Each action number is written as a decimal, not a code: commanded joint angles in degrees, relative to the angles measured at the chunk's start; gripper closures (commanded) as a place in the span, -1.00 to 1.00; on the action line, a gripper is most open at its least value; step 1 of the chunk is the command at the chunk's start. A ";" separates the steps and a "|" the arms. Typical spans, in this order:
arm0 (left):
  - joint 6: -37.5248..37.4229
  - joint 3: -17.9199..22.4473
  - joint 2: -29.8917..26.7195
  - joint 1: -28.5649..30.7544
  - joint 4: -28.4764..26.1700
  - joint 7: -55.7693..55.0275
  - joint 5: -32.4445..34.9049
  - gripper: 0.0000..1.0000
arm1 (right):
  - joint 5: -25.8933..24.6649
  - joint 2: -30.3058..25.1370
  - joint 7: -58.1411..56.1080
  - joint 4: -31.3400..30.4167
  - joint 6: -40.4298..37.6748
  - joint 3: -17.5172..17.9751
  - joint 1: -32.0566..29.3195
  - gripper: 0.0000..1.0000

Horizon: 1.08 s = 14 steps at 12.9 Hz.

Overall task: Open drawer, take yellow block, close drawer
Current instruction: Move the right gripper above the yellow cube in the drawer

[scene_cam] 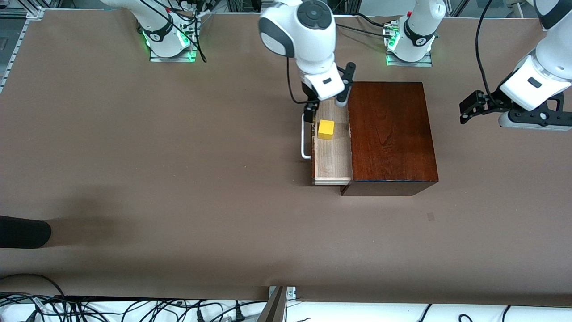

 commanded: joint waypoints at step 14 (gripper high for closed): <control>-6.89 0.07 3.05 0.54 8.01 5.16 -0.38 -1.00 | -5.26 9.85 -1.14 3.69 6.62 -1.30 3.37 -1.00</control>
